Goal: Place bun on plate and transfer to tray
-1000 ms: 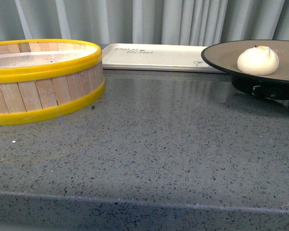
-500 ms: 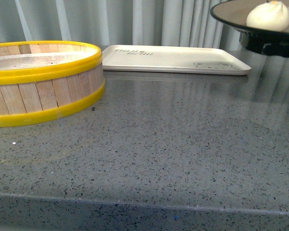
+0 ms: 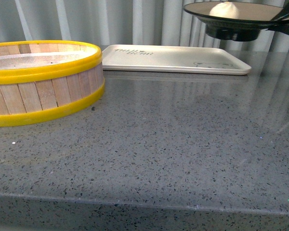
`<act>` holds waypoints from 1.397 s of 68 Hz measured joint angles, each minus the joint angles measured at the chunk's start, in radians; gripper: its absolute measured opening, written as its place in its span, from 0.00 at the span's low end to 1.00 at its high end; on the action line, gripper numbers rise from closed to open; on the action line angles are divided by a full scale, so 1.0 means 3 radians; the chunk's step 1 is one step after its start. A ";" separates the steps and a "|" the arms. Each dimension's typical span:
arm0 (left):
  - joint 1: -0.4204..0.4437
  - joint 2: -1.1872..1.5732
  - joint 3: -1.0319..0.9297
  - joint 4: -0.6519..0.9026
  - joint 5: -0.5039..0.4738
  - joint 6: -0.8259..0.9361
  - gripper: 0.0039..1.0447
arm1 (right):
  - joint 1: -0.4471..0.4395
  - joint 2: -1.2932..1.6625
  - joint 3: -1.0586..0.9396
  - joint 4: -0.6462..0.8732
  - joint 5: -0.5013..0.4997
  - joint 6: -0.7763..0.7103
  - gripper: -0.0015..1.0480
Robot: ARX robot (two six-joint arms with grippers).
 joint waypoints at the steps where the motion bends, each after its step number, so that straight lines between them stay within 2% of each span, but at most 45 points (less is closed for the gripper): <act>1: 0.0000 0.0000 0.0000 0.0000 0.0000 0.0000 0.94 | 0.0017 0.0055 0.0069 -0.0020 -0.0014 -0.0008 0.03; 25: 0.0000 0.0000 0.0000 0.0000 0.0001 0.0000 0.94 | 0.0025 0.0777 0.1012 -0.0270 -0.0278 -0.0099 0.03; 58: 0.0000 0.0000 0.0000 0.0000 0.0000 0.0000 0.94 | 0.0247 0.0828 0.0856 -0.0235 -0.0347 -0.0174 0.03; 95: 0.0000 0.0000 0.0001 0.0000 0.0000 0.0000 0.94 | 0.0225 0.0809 0.0680 -0.0170 -0.0239 -0.0085 0.03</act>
